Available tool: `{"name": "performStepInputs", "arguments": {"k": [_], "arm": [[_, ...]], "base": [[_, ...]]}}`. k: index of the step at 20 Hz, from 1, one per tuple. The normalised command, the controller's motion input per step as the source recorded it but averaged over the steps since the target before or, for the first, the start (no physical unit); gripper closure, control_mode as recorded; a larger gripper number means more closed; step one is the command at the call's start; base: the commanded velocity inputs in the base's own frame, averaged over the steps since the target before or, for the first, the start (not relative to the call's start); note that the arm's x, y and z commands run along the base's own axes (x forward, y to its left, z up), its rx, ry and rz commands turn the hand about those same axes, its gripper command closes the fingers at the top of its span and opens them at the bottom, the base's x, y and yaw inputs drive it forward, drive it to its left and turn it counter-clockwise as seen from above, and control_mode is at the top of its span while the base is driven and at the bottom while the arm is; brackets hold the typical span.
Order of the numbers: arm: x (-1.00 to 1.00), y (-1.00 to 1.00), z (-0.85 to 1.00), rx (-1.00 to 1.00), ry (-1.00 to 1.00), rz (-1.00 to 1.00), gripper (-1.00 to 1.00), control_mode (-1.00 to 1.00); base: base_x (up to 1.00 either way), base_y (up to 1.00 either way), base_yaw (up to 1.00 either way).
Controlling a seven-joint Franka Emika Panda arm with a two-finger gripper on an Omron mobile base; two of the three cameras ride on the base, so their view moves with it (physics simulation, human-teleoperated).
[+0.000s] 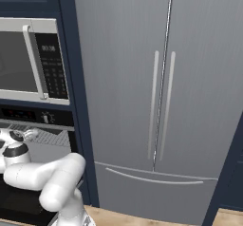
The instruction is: Take the baked cake out of the oven and place it on the plate for cooling. Then close the oven door.
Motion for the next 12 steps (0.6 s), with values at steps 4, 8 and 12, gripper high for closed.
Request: {"name": "performStepInputs", "arguments": {"k": [4, 8, 12], "arm": [[-0.27, 0.00, -0.94, -0.20, 0.00, 0.00, -1.00, -1.00], [-0.33, 0.00, -0.94, -0.20, 0.00, 0.00, -1.00, -1.00], [-0.38, 0.00, -0.94, -0.20, 0.00, 0.00, -1.00, -1.00]], "base": [[0.00, 0.00, 0.00], [0.00, 0.00, 0.00], [0.00, 0.00, 0.00]]}}
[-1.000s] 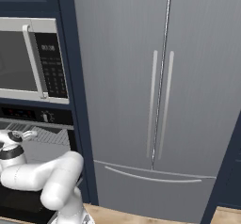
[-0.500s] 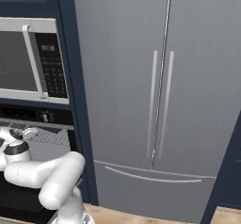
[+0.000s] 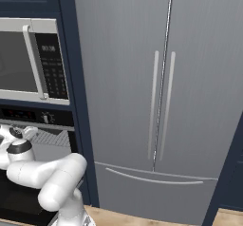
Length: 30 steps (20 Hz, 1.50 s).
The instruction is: Take the baked cake out of the oven and place it on the plate for cooling. Then close the oven door.
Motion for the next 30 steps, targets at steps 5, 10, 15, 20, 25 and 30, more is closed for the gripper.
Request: {"name": "performStepInputs", "arguments": {"k": [5, 10, 15, 20, 25, 30], "arm": [[-0.51, 0.00, -0.94, -0.19, 0.00, 0.00, -1.00, -1.00], [-0.58, 0.00, -0.94, -0.18, 0.00, 0.00, -1.00, -1.00], [-0.63, 0.02, -0.94, -0.17, 0.00, 0.00, -1.00, -1.00], [-0.69, 0.02, -0.94, -0.17, 0.00, 0.00, -1.00, -1.00], [-0.72, 0.02, -0.94, -0.16, 0.00, 0.00, -1.00, -1.00], [-0.72, 0.01, -0.94, -0.15, 0.00, 0.00, -1.00, -1.00]], "base": [[0.00, 0.00, 0.00], [0.00, 0.00, 0.00], [0.00, 0.00, 0.00], [0.00, 0.00, 0.00], [0.00, 0.00, 0.00], [0.00, 0.00, 0.00]]}}
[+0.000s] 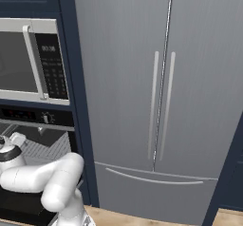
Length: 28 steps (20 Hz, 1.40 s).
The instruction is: Take the baked cake out of the oven and place it on the plate for cooling. Then close the oven door.
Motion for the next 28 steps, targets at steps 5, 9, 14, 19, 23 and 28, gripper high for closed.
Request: {"name": "performStepInputs", "arguments": {"k": [5, 9, 14, 19, 23, 28], "arm": [[-0.76, 0.01, -0.94, -0.15, 0.00, 0.00, -1.00, -1.00], [-0.76, 0.01, -0.94, -0.16, 0.00, 0.00, -1.00, -1.00], [-0.74, 0.01, -0.94, -0.15, 0.00, 0.00, -1.00, -1.00], [-0.70, 0.02, -0.94, -0.16, 0.00, 0.00, -1.00, -1.00], [-0.71, 0.02, -0.94, -0.16, 0.00, 0.00, -1.00, -1.00], [-0.67, 0.01, -0.94, -0.15, 0.04, 0.00, -1.00, -1.00]], "base": [[0.00, 0.00, 0.00], [0.00, 0.00, 0.00], [0.00, 0.00, 0.00], [0.00, 0.00, 0.00], [0.00, 0.00, 0.00], [0.00, 0.00, 0.00]]}}
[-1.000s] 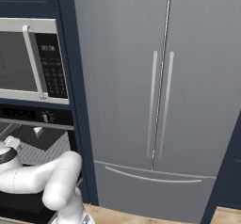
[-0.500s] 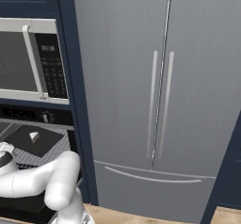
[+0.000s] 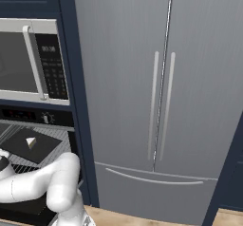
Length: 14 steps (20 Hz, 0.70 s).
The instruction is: Take the baked cake out of the oven and place it on the plate for cooling. Then close the oven door.
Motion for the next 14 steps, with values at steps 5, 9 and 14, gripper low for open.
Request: {"name": "performStepInputs", "arguments": {"k": [5, 9, 14], "arm": [[-0.36, 0.00, -0.92, -0.05, 0.07, 0.00, -1.00, -1.00], [0.05, -0.01, -0.34, 0.04, -0.05, 0.00, -1.00, -1.00], [-0.23, -0.04, 0.12, 0.12, -0.07, -0.13, -1.00, -1.00]], "base": [[0.00, 0.00, 0.00], [0.00, 0.00, 0.00], [0.00, 0.00, 0.00]]}}
